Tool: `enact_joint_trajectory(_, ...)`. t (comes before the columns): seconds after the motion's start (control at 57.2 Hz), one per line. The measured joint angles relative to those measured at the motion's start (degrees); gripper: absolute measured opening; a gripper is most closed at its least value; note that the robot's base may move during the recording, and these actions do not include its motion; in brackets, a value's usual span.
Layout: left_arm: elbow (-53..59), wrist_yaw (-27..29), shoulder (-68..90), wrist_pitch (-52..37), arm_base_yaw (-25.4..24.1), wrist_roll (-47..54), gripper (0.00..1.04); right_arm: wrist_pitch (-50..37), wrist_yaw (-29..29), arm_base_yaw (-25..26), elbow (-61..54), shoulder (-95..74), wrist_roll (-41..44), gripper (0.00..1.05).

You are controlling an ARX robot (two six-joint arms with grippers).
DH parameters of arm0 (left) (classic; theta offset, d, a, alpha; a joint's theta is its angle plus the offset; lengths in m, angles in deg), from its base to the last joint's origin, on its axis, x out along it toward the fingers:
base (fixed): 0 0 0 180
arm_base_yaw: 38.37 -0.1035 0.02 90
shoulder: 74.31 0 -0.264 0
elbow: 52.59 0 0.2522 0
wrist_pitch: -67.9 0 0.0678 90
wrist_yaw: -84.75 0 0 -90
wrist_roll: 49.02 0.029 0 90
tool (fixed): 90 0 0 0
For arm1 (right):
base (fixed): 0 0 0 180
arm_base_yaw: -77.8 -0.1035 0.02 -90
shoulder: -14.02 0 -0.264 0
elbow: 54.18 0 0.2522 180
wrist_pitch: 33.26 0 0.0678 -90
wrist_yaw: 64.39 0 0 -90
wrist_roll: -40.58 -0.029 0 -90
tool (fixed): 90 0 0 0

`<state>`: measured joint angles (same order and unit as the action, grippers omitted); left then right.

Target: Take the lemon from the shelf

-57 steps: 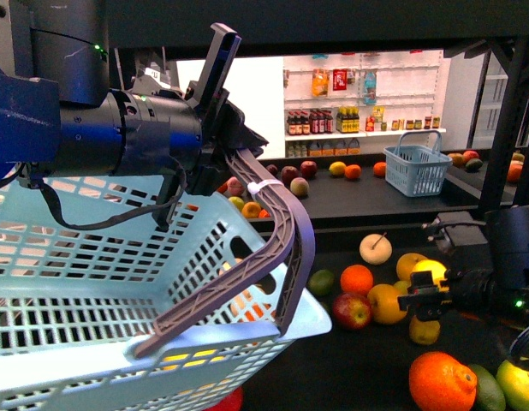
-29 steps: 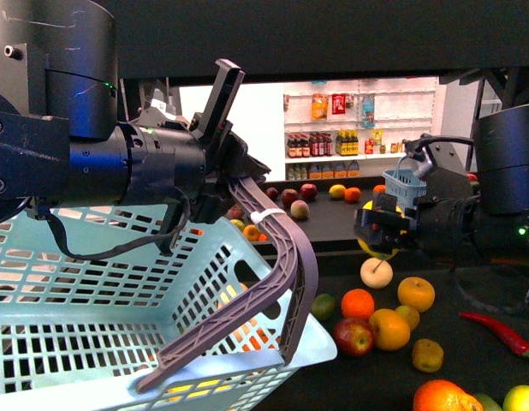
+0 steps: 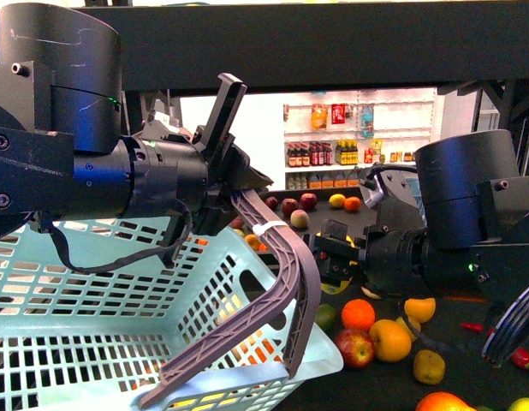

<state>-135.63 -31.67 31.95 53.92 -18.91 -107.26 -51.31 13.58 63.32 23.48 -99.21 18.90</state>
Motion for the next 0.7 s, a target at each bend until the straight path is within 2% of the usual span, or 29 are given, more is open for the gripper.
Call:
enact_joint_trajectory(0.577,0.0,-0.24,0.0,0.0,0.0,0.07,0.08,-0.79,-3.15,-4.5,-3.74,-0.09,-1.27,0.5)
enact_joint_trajectory(0.699,0.0,-0.46,0.0,0.0,0.0,-0.09,0.08,-0.98,-4.0,-4.96,-3.89,-0.09,-1.09,0.67)
